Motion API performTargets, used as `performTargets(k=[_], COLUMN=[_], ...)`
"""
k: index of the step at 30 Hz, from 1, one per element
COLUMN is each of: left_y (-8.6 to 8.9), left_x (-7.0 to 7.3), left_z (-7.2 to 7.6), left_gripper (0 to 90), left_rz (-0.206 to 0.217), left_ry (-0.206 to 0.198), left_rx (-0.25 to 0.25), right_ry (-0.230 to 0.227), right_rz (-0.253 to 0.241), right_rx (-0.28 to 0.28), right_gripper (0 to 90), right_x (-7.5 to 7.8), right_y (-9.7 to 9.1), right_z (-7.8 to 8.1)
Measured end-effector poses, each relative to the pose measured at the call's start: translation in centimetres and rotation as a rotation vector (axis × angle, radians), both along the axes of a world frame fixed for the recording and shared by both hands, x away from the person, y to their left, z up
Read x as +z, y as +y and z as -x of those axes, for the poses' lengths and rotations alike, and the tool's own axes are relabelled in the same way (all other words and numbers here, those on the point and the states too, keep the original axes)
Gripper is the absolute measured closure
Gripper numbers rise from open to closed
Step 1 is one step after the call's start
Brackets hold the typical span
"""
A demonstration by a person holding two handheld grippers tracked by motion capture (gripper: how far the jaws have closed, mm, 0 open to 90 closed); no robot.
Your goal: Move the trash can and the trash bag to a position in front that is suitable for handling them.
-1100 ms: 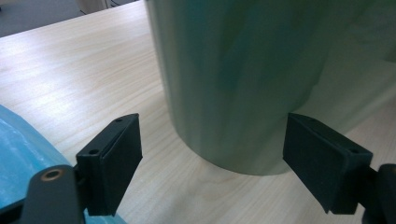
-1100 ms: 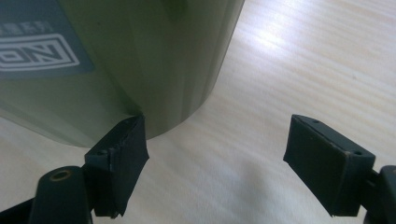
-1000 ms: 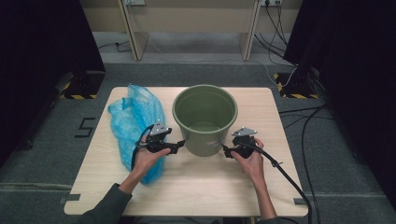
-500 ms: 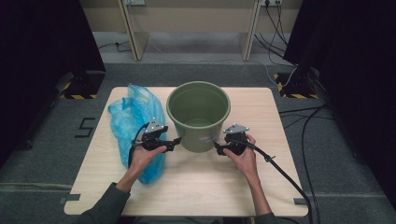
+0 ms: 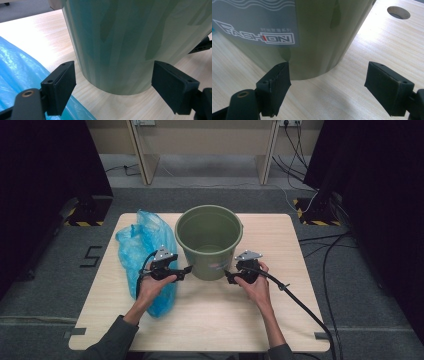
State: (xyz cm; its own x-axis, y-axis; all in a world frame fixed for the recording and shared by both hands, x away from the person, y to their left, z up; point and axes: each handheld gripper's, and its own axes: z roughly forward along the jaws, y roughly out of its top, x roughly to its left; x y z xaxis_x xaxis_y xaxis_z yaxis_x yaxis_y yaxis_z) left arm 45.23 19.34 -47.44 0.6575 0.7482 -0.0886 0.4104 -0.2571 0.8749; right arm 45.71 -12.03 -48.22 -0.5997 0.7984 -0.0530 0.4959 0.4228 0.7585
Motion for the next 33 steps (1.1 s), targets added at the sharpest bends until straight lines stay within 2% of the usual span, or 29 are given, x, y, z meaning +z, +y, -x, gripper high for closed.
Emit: performTargets(k=[5,9,16,18,21,23,27,33], left_y=[0.4,0.6,1.5,1.9,2.8,3.5,5.2,8.0], left_x=[0.0,0.1,2.3,3.1,4.1,4.4,3.8,2.2], left_z=[-0.2,-0.1,0.9,1.1,1.7,2.3,3.3,5.4], left_gripper=[18.9,18.9,18.9,18.7,18.4,18.2,17.9,17.9], left_rz=[0.001,0.01,0.042,0.029,0.003,-0.021,-0.047,-0.081], left_ry=[0.0,0.003,-0.031,-0.024,-0.015,-0.011,0.006,0.027], left_rx=[0.01,0.012,-0.004,-0.023,-0.033,-0.028,-0.016,-0.004], right_ry=[0.008,0.0,-0.007,-0.003,-0.003,0.004,0.025,0.029], right_rz=[-0.014,-0.002,0.006,0.02,0.078,0.074,0.08,0.07], right_rx=[-0.011,-0.01,-0.016,-0.018,-0.019,-0.014,-0.037,-0.088], right_gripper=[19.5,19.5,19.2,18.6,17.5,17.6,17.7,17.7], right_x=[-0.1,0.0,0.5,0.7,0.7,0.6,0.2,-0.4], right_y=[0.1,0.5,0.3,0.0,-0.3,-0.7,-2.3,-5.2], right_z=[-0.2,-0.4,0.0,0.3,1.0,1.6,2.5,4.0])
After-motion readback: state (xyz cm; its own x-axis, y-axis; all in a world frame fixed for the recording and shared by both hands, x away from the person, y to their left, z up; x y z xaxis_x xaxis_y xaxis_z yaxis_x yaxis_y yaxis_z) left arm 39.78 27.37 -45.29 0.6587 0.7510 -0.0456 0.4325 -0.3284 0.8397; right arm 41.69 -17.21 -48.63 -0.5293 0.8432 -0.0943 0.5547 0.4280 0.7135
